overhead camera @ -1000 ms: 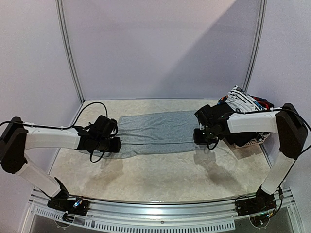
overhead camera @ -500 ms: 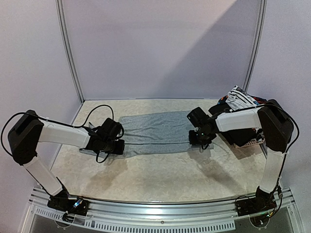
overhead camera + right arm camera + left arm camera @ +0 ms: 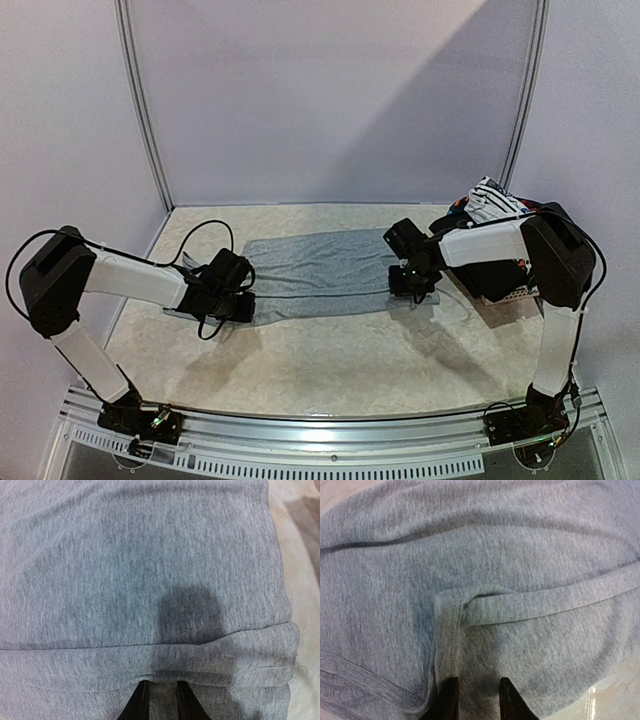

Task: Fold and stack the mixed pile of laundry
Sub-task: Smooth out the flattened tank top at the center of the board.

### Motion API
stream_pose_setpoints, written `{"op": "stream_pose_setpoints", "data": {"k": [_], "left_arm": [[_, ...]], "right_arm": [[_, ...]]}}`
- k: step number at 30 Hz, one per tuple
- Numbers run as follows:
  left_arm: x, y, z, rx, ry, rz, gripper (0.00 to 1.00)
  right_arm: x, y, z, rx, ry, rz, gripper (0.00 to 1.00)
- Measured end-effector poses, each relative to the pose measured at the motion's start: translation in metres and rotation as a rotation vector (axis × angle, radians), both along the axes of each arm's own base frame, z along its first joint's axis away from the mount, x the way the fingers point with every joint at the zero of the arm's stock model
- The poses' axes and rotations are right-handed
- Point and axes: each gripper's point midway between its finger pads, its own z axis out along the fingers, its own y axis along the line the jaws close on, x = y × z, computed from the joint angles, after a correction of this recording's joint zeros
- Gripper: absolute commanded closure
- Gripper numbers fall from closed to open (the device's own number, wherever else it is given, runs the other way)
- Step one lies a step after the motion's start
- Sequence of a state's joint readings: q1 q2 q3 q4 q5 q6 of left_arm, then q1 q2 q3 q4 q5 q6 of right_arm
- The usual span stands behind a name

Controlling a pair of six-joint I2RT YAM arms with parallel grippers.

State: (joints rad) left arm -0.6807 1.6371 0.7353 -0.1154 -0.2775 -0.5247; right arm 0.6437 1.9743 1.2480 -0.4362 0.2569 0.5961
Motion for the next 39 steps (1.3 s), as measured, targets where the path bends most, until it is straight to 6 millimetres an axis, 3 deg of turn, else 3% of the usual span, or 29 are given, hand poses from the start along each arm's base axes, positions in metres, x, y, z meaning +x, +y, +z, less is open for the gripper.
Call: {"op": "stream_pose_setpoints", "data": {"k": [11,19,23,27,29,33,39], "left_arm": [[-0.003,0.002,-0.003,0.009,0.002,0.000,0.73],[-0.002,0.004,-0.006,0.022,-0.003,0.006,0.74],[-0.002,0.004,-0.006,0.023,-0.006,0.007,0.74],[-0.002,0.004,-0.005,0.020,-0.007,0.009,0.67],[-0.004,0.005,-0.003,0.016,-0.010,0.010,0.59],[-0.010,0.009,0.006,0.003,-0.021,0.018,0.45],[-0.019,0.017,0.023,-0.048,-0.050,0.052,0.41]], "right_arm": [[0.023,0.000,0.002,-0.004,-0.010,-0.007,0.79],[0.042,0.008,0.020,0.015,-0.048,0.007,0.78],[0.057,0.013,0.020,0.033,-0.053,0.010,0.79],[0.074,0.008,0.011,0.028,-0.043,0.001,0.77],[0.078,0.004,0.010,0.020,-0.039,-0.002,0.72],[0.071,-0.005,0.021,0.010,-0.048,0.006,0.57],[0.019,-0.036,0.057,0.038,-0.079,-0.012,0.40]]}}
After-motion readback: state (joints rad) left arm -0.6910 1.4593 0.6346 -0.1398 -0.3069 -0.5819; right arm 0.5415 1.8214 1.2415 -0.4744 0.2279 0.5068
